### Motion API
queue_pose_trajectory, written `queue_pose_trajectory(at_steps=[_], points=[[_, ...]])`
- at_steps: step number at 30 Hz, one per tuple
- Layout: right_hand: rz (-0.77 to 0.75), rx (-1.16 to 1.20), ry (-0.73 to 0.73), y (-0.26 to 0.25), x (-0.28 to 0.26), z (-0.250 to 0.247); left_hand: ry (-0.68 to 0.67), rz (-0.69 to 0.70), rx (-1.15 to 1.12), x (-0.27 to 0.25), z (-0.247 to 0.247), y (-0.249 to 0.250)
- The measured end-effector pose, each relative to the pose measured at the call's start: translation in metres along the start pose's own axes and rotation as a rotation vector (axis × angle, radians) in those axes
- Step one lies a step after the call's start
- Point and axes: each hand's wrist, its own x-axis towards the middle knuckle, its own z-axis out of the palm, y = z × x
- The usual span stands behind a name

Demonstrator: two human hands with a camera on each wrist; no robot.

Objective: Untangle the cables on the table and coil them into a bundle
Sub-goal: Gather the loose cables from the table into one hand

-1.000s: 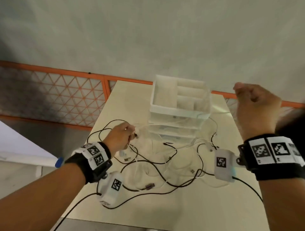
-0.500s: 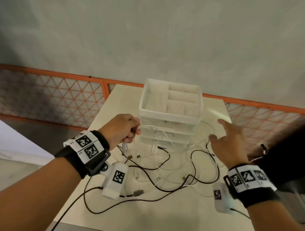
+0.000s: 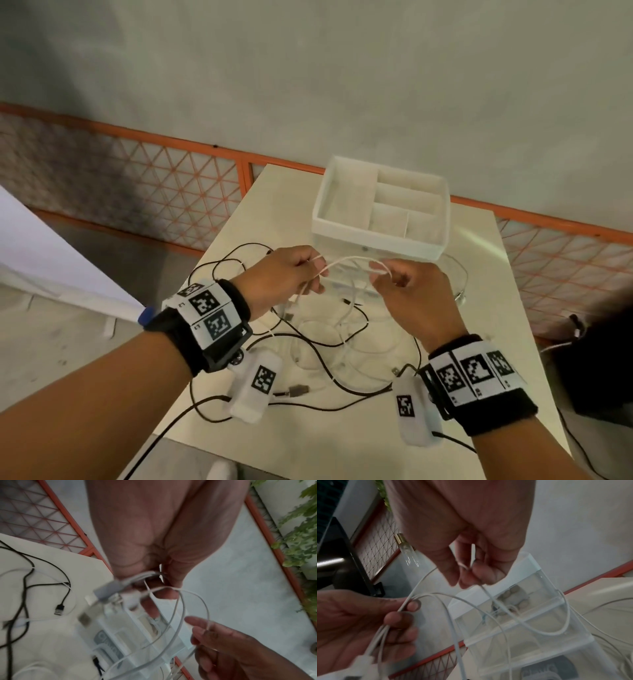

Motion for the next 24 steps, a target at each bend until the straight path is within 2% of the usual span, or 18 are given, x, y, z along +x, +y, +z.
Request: queue_pose_trajectory(at_steps=[2, 6, 9, 11, 12, 13, 15, 17, 18, 19, 20, 21, 24], points=[[0.036, 0.047, -0.118, -0.01, 0.001, 0.007, -0.009, 0.017, -0.033, -0.001, -0.002, 0.0], [-0.056, -0.014, -0.297, -0.029, -0.003, 0.039, -0.055, 0.077, 0.162, -0.007, -0.011, 0.01], [0.064, -0.04, -0.429, -0.016, -0.004, 0.059, -0.038, 0.111, 0.234, -0.016, -0.031, 0.018], [0.167, -0.24, -0.531, 0.006, -0.002, 0.061, -0.04, 0.118, 0.222, -0.021, -0.051, 0.019], [0.214, -0.325, -0.536, 0.018, 0.0, 0.057, -0.058, 0.111, 0.247, -0.023, -0.062, 0.017], [0.262, -0.375, -0.474, 0.027, 0.002, 0.051, -0.095, 0.092, 0.301, -0.024, -0.07, 0.013], [0.27, -0.381, -0.162, 0.038, 0.008, 0.038, -0.226, 0.005, 0.464, -0.026, -0.079, -0.003], [0.122, -0.259, 0.275, 0.033, 0.01, 0.035, -0.288, -0.097, 0.596, -0.023, -0.08, -0.027], [0.013, -0.201, 0.427, 0.026, 0.008, 0.037, -0.272, -0.154, 0.585, -0.019, -0.078, -0.04], [-0.062, -0.179, 0.498, 0.02, 0.006, 0.043, -0.23, -0.194, 0.553, -0.014, -0.076, -0.05], [-0.077, -0.167, 0.502, 0.022, 0.003, 0.052, -0.177, -0.218, 0.538, -0.01, -0.075, -0.058], [-0.017, -0.162, 0.443, 0.028, 0.0, 0.061, -0.13, -0.216, 0.547, -0.007, -0.075, -0.061], [0.379, -0.208, 0.101, 0.059, -0.011, 0.075, -0.105, -0.165, 0.615, -0.001, -0.079, -0.068]])
